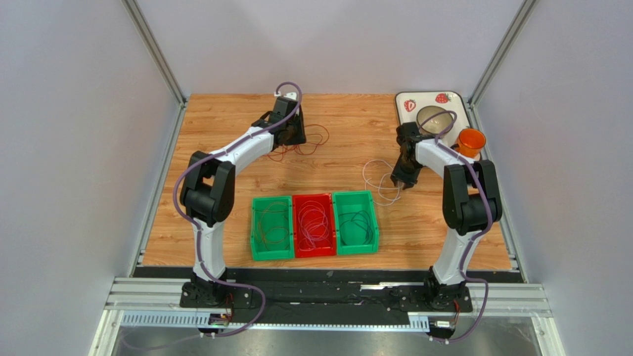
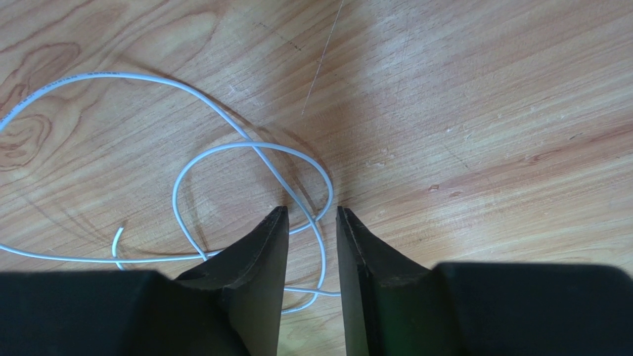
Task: Untangle the cables
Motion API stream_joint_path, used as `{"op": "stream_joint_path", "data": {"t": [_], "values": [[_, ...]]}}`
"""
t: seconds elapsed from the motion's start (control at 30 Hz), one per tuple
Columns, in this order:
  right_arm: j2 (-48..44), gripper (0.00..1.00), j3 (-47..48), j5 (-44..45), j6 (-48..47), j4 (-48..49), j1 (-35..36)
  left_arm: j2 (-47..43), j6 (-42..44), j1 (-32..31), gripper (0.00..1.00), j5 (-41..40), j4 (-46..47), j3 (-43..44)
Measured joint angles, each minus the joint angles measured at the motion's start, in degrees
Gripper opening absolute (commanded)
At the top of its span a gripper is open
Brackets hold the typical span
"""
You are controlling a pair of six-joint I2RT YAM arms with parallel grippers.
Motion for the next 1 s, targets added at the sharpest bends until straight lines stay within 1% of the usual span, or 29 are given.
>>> {"op": "stream_joint_path", "data": {"t": [0.2,0.3,0.47,0.57,0.63,1.0], "values": [[0.0,0.22,0.0,-0.3,0.0,0.0,-0.1,0.0,0.0,0.1,0.37,0.0,0.0,0.0],[0.2,0.16,0.0,-0.5,-0.1,0.0,-0.1,0.0,0.0,0.2,0.37,0.0,0.0,0.0],[1.0,0.13,0.5,-1.1,-0.5,-0.4,-0.1,0.0,0.0,0.3,0.37,0.0,0.0,0.0],[1.4,0.07,1.2,-1.5,-0.8,-1.1,-0.2,0.0,-0.1,0.3,0.37,0.1,0.0,0.0],[1.5,0.0,1.3,-1.5,-0.9,-1.2,-0.2,0.0,-0.2,0.3,0.37,0.2,0.0,0.0],[1.1,0.0,1.0,-1.8,-1.7,-1.0,-0.2,0.0,-0.2,0.3,0.37,0.2,0.0,0.0]]}}
